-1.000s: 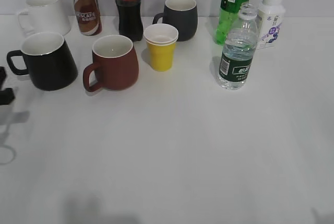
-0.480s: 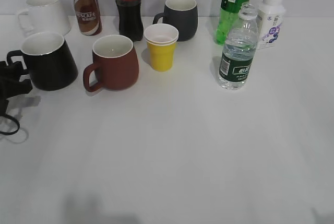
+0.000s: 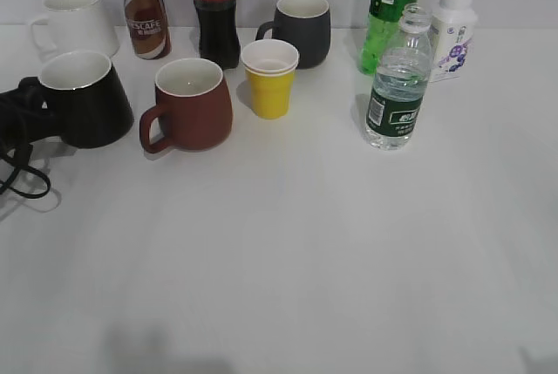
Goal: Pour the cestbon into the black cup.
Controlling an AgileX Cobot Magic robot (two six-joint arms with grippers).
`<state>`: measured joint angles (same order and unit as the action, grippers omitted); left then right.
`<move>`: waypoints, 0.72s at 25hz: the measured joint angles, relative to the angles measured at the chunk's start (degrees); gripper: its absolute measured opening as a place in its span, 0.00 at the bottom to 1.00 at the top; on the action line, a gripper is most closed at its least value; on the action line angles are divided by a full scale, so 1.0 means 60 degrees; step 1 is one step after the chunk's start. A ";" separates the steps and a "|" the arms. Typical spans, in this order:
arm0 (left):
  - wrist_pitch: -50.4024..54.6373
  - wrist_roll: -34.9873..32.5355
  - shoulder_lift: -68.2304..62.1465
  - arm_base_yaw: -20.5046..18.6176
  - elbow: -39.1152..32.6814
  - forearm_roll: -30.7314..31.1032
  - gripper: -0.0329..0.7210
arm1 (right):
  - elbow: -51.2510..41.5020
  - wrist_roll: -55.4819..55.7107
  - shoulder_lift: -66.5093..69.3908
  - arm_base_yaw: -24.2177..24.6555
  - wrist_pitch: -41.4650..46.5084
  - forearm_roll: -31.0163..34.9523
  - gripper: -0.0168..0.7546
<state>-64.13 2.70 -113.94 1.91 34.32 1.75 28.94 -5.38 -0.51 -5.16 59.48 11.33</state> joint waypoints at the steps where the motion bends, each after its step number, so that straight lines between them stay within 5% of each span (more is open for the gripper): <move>1: -0.0009 0.0022 0.0000 0.0000 0.0000 0.0038 0.11 | 0.0000 0.0000 0.0000 0.0000 0.0000 0.0023 0.79; 6: 0.0533 -0.0104 0.0576 -0.0021 -0.0045 0.0477 0.11 | 0.0145 -0.0123 0.0349 0.0000 -0.1172 0.0593 0.78; 14: 0.1670 -0.0181 0.2896 -0.0013 -0.0314 0.0785 0.11 | 0.0212 -0.2876 0.4205 0.0000 -0.8285 0.3138 0.76; 18: 0.2282 -0.0181 0.3909 -0.0013 -0.0465 0.0883 0.10 | 0.0212 -0.3336 0.6449 -0.0456 -1.0509 0.3520 0.76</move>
<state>-50.43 1.61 -90.48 1.84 31.53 7.05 30.21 -25.40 38.18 -7.90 -3.57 32.46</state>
